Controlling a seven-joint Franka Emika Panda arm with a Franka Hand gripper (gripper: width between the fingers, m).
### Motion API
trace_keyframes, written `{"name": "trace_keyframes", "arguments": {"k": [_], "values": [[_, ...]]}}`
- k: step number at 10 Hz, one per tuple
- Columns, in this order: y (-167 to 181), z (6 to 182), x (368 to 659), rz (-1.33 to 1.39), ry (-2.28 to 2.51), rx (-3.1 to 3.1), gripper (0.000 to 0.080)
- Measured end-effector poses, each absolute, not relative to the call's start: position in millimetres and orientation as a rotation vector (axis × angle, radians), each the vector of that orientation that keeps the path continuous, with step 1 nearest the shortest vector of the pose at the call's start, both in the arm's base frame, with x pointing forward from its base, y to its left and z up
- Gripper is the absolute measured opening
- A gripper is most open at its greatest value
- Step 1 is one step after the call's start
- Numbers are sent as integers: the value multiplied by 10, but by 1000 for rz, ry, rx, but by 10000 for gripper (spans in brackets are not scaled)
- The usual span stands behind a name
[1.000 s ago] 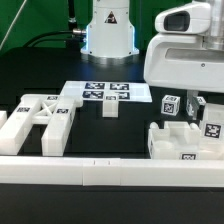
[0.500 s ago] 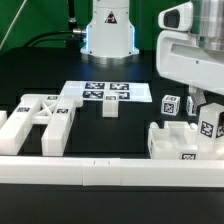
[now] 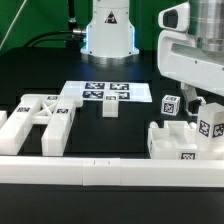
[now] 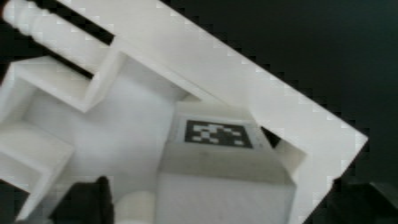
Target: Assemble chair
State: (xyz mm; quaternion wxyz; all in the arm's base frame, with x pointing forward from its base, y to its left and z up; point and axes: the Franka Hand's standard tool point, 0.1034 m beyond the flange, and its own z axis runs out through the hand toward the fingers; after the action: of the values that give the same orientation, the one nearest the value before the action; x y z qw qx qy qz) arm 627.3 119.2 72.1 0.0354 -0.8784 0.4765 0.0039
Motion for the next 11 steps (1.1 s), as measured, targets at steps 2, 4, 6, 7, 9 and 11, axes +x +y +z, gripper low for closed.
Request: {"name": "trace_keyframes", "arguments": {"k": [2, 4, 6, 7, 9, 11], "values": [[1183, 717, 6273, 2, 1213, -2823, 639], [1189, 722, 6274, -11, 908, -2937, 648], [1279, 747, 6274, -32, 622, -3005, 649], [1352, 744, 6251, -35, 520, -3022, 649], [1345, 750, 6250, -44, 303, -3053, 649], [1322, 742, 6250, -51, 114, -3070, 649]]}}
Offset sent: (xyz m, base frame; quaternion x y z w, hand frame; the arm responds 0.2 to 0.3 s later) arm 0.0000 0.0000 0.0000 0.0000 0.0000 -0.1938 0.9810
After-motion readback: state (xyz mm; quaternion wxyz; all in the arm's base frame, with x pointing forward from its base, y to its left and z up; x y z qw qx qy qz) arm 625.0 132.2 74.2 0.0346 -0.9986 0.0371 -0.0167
